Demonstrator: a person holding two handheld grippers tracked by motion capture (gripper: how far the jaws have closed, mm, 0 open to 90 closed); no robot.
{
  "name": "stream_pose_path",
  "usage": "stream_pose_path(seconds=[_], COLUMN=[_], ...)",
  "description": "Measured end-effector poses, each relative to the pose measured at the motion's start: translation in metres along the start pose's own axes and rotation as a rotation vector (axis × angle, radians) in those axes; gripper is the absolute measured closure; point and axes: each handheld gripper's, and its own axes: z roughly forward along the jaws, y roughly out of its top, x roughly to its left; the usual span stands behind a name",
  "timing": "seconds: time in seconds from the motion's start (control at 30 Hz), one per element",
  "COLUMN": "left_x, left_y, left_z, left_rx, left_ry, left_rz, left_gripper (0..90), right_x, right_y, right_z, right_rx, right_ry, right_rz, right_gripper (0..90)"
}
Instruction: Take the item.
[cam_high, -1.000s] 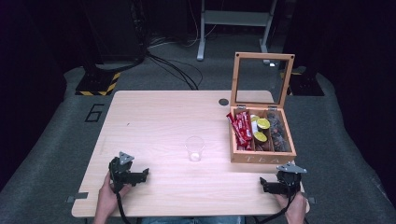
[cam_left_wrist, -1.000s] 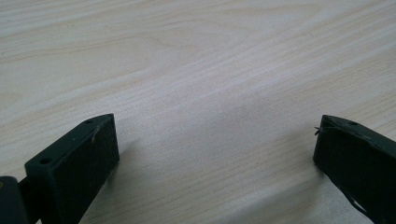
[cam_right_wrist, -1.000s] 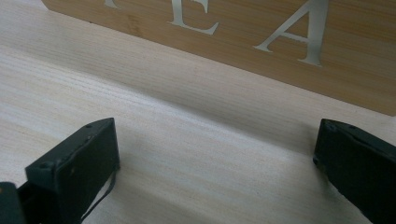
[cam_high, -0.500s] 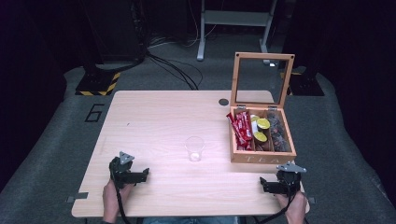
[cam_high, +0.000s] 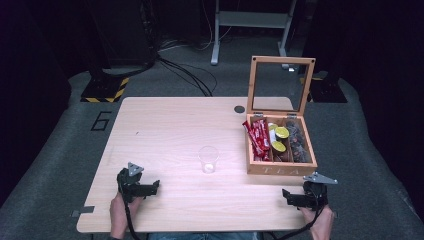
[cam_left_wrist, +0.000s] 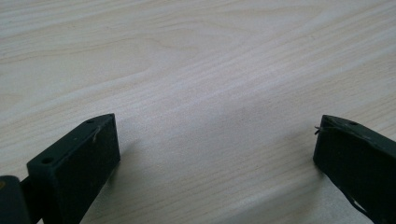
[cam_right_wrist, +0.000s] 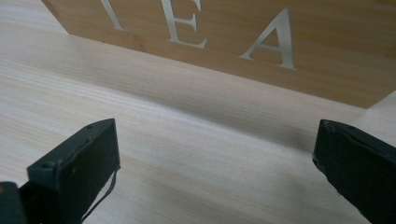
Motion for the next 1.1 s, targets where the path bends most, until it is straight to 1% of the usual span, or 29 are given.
stream_pose_path(seconds=[0.03,0.13,0.17,0.23,0.3,0.33,0.37,0.43,0.47,0.57,0.63,0.67,0.77,0.83,0.87,0.93,1.03,1.1], left_x=[0.000,0.000,0.000,0.001,0.001,0.001,0.001,0.001,0.001,0.001,0.001,0.001,0.001,0.001,0.001,0.000,0.001,0.000], left_y=[0.000,0.000,0.000,0.000,0.000,0.000,0.000,0.000,0.000,0.000,0.000,0.000,0.000,0.000,0.000,0.000,0.000,0.000], left_z=[0.000,0.000,0.000,0.000,0.000,0.000,0.000,0.000,0.000,0.000,0.000,0.000,0.000,0.000,0.000,0.000,0.000,0.000], left_rx=[0.000,0.000,0.000,0.003,0.002,0.002,0.002,0.002,0.001,0.002,0.002,0.002,0.002,0.002,0.002,0.002,0.002,0.002], left_ry=[0.000,0.000,0.000,0.003,0.002,0.002,0.002,0.001,0.001,0.001,0.001,0.001,0.001,0.001,0.001,0.004,0.003,0.004], left_rz=[0.000,0.001,0.001,0.013,0.012,0.012,0.012,0.010,0.009,0.009,0.010,0.010,0.010,0.010,0.010,0.008,0.010,0.009], left_gripper=[0.3,0.3,0.3,0.3,0.3,0.3,0.3,0.3,0.3,0.3,0.3,0.3,0.3,0.3,0.3,0.3,0.3,0.3], right_x=[0.000,0.000,0.001,0.002,0.002,0.002,0.002,0.001,0.001,0.001,0.000,0.000,-0.001,-0.002,-0.002,-0.005,-0.007,-0.011], right_y=[0.002,0.010,0.011,0.015,0.017,0.022,0.022,0.028,0.030,0.038,0.041,0.048,0.059,0.066,0.066,0.075,0.080,0.087], right_z=[-0.004,-0.015,-0.017,-0.022,-0.024,-0.027,-0.027,-0.031,-0.033,-0.036,-0.037,-0.039,-0.040,-0.040,-0.040,-0.038,-0.037,-0.034], right_rx=[-0.004,-0.019,-0.022,-0.027,-0.031,-0.031,-0.031,-0.038,-0.030,-0.035,-0.043,-0.047,-0.050,-0.046,-0.046,-0.041,-0.039,-0.031], right_ry=[0.002,0.008,0.013,0.010,0.010,0.009,0.009,0.018,0.016,0.016,0.015,0.014,0.013,0.018,0.018,0.024,0.032,0.033], right_rz=[0.004,-0.006,-0.001,-0.016,-0.018,-0.028,-0.028,-0.023,-0.022,-0.030,-0.038,-0.042,-0.056,-0.054,-0.054,-0.062,-0.051,-0.049], right_gripper=[0.0,0.0,0.0,0.0,0.0,0.0,0.0,0.0,0.0,0.0,0.0,0.0,0.0,0.0,0.0,0.0,0.0,0.0])
